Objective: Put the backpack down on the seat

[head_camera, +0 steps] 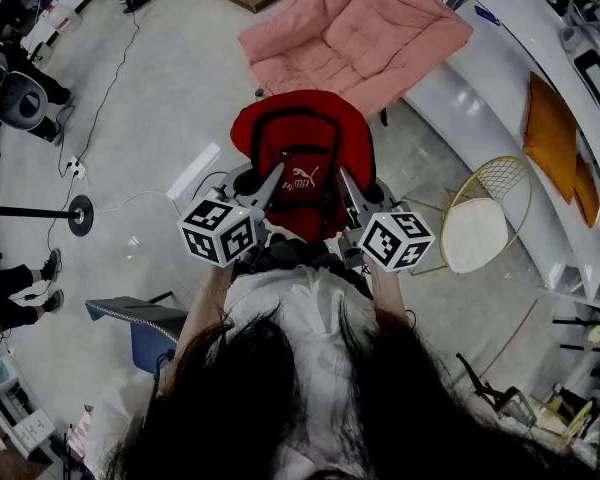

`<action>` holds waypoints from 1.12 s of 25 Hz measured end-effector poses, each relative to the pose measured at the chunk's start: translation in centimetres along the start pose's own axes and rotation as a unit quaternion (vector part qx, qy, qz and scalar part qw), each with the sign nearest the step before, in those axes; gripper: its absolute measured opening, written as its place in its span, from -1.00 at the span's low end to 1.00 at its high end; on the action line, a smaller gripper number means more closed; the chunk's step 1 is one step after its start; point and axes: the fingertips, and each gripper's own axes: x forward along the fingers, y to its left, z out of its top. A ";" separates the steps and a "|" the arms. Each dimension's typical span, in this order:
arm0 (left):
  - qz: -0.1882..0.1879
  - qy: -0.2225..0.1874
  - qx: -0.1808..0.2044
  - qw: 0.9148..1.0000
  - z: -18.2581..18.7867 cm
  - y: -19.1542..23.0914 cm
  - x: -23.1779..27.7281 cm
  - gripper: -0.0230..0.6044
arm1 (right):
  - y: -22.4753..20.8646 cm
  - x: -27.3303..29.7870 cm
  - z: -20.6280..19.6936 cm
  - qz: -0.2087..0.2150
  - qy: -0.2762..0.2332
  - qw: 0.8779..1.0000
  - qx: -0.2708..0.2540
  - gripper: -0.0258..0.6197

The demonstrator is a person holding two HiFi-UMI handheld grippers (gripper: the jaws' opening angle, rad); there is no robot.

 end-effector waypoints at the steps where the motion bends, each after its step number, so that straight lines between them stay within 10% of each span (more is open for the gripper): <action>1: 0.000 0.002 0.001 1.000 0.0 0.0 0.0 -0.80 | 0.1 0.0 0.0 -0.001 0.000 1.000 0.000 -0.75; 28: -0.016 0.002 -0.005 1.000 1.4 5.9 -3.9 -0.80 | 4.5 4.7 -2.1 -0.015 0.000 1.000 0.003 -0.75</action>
